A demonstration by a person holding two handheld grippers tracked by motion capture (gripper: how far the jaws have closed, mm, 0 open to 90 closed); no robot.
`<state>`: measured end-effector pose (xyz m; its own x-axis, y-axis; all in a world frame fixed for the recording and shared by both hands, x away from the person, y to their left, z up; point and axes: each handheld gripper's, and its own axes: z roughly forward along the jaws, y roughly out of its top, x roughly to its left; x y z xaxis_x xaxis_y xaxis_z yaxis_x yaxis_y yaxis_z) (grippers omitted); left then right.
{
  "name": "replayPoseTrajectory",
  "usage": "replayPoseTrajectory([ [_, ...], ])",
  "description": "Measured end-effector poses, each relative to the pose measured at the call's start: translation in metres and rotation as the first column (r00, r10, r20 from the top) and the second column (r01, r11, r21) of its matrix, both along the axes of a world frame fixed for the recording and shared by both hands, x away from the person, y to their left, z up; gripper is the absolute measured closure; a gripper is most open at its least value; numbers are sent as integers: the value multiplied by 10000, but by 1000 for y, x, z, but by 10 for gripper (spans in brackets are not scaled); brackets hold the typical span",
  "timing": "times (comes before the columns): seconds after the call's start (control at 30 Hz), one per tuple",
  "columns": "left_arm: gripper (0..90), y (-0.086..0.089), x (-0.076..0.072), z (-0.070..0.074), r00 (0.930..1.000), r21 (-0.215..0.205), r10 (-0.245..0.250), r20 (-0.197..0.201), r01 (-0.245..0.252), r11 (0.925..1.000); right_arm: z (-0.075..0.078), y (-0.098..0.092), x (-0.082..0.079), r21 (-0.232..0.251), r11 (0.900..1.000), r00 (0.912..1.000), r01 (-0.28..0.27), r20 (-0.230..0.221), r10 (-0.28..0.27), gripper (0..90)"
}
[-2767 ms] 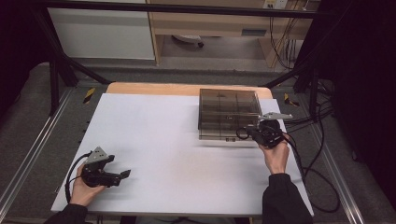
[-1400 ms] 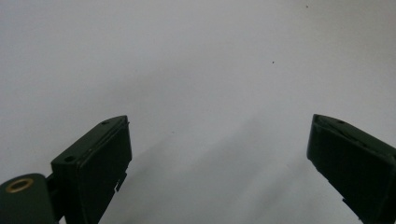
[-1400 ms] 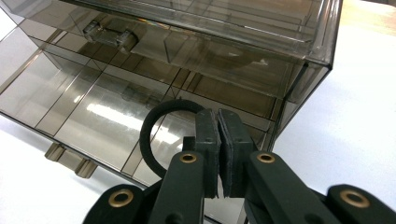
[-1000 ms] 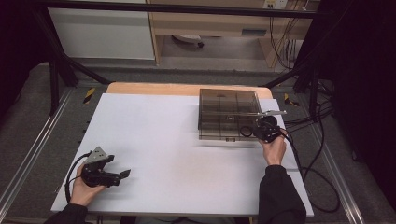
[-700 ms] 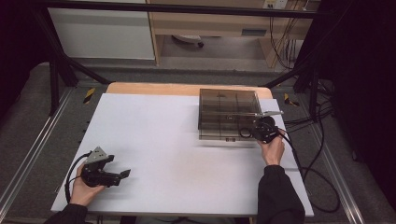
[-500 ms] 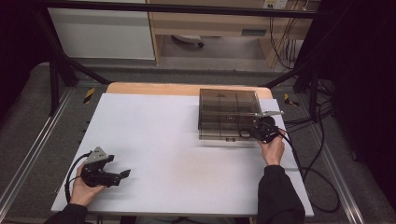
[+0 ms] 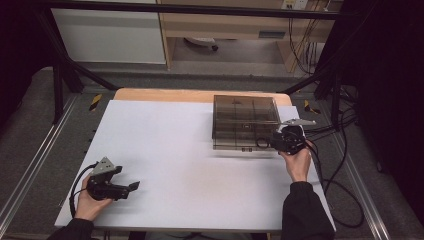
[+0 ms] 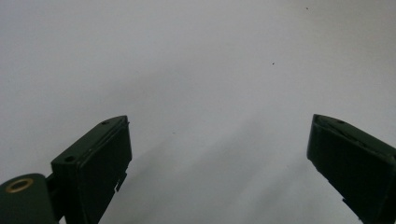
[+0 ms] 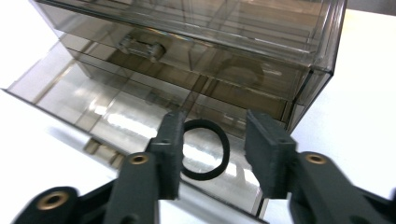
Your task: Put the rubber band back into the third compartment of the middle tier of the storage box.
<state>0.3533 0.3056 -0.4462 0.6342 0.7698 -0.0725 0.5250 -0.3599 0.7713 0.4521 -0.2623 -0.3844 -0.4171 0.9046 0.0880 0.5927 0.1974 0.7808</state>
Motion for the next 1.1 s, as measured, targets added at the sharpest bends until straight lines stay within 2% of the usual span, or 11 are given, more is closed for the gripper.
replayPoseTrajectory([
  [0.13, 62, 0, 0, 0, 10000, 1, 2, 7, -2, 10000, 6, 1, -8, 173, 9996, 9996, -216, 206, 212, 416],
  [0.37, 62, 0, 0, 0, 10000, 0, -4, 11, 4, 10000, 14, 7, -23, 377, 9967, 9963, -717, 505, 698, 252],
  [0.43, 62, -1, 0, 0, 10000, 7, -10, 7, 10, 10000, 15, 7, -26, 566, 9948, 9954, -842, 516, 813, 197],
  [0.63, 62, -1, 0, 0, 10000, 12, -14, 10, 14, 10000, 13, 10, -36, 744, 9905, 9926, -1154, 462, 1122, 69],
  [0.87, 62, -1, 0, 0, 10000, -6, 9, 22, -9, 10000, 6, 14, -50, 792, 9868, 9899, -1411, 237, 1396, 16],
  [1.0, 62, -2, 0, 0, 10000, 16, -4, 7, 4, 10000, 0, 16, -58, 707, 9845, 9870, -1602, 252, 1588, 7],
  [1.1, 62, -2, 0, 0, 10000, -8, -6, 32, 6, 10000, -5, 15, -63, 818, 9814, 9846, -1738, 348, 1715, 8],
])
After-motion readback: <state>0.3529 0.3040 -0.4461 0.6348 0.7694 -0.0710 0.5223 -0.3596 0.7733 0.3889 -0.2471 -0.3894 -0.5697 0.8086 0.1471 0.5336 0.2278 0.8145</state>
